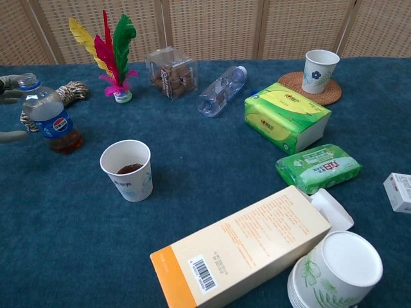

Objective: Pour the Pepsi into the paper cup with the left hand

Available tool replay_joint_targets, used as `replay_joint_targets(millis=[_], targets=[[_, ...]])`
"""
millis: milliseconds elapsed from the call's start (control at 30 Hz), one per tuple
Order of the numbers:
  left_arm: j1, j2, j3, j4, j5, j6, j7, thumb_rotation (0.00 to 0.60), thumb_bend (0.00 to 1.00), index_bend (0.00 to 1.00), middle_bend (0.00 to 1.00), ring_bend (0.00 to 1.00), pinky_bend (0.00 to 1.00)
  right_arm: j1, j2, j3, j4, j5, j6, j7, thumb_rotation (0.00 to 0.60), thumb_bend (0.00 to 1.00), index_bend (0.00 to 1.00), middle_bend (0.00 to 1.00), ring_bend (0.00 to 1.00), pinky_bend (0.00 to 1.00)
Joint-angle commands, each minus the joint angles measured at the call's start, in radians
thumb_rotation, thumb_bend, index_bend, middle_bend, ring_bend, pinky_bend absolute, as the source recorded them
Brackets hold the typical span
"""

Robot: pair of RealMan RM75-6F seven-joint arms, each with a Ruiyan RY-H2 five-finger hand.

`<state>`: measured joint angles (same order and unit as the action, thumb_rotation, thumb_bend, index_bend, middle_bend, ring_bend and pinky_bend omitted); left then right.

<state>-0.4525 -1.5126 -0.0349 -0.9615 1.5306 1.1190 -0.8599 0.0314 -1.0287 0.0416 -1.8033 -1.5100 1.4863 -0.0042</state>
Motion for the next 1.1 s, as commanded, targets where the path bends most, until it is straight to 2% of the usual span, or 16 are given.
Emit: replay_joint_targets(millis=[33,1100], targets=[[-0.007,-0.006,-0.003,0.003,-0.003,-0.004,0.003,0.6,0.31,0.0,0.0,0.0,0.0,0.0,0.002,0.0,0.0,-0.001,0.001,0.005,0.6,0.09,0.0,0.0,0.0,0.0],[-0.061,-0.088,-0.01,0.064,-0.03,-0.056,-0.001,0.6,0.32,0.0,0.0,0.0,0.0,0.002,0.011,0.002,0.001,0.009,-0.007,0.029,0.6,0.09,0.0,0.0,0.0,0.0]])
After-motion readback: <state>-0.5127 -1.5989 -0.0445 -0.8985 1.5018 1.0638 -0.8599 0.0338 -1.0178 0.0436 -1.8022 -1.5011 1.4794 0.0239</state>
